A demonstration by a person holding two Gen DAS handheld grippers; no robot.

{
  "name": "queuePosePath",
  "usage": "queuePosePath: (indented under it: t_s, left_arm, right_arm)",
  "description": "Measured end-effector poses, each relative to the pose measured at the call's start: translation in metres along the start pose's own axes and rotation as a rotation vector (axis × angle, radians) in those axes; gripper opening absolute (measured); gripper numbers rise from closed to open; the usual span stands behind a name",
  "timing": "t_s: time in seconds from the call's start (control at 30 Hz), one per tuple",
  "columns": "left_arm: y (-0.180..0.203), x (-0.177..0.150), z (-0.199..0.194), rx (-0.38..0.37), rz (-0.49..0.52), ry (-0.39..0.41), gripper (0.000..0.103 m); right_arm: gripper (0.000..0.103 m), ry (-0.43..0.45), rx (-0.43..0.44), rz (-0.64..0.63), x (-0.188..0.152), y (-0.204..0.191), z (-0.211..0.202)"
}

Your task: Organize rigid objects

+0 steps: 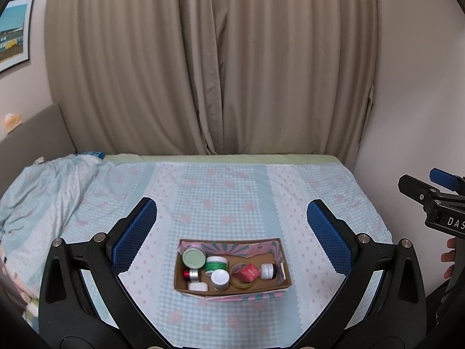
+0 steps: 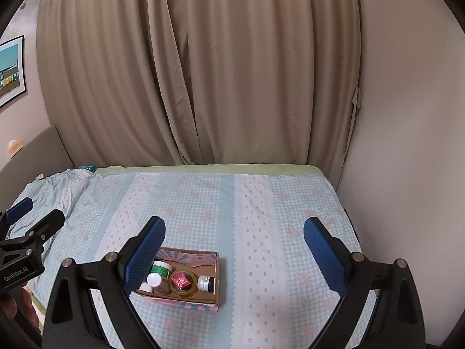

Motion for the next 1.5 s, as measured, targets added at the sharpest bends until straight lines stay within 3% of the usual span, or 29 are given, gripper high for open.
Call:
queuePosePath:
  t_s: [1.17,1.5]
  left_arm:
    - [-0.010,-0.006,0.016,-0.009,0.042,0.025,0.103]
    - [-0.007,0.000,0.007,0.017,0.054,0.089,0.103]
  right_arm:
    - [0.095,-0.003,-0.007,0.003,0.004,-0.002,0.008]
    - [0.095,-0.002,-0.011,-0.001,0.005,-0.001,0.010]
Point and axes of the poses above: each gripper's, at about its wrist camera, not at the fingertips, and z roughly the way its jaws point, y to its right, x to its top, the point moved 6 cm from there along z, roughly the way its jaws point, and after that the axes turned 11 degrees about y, right-handed, at the moved point
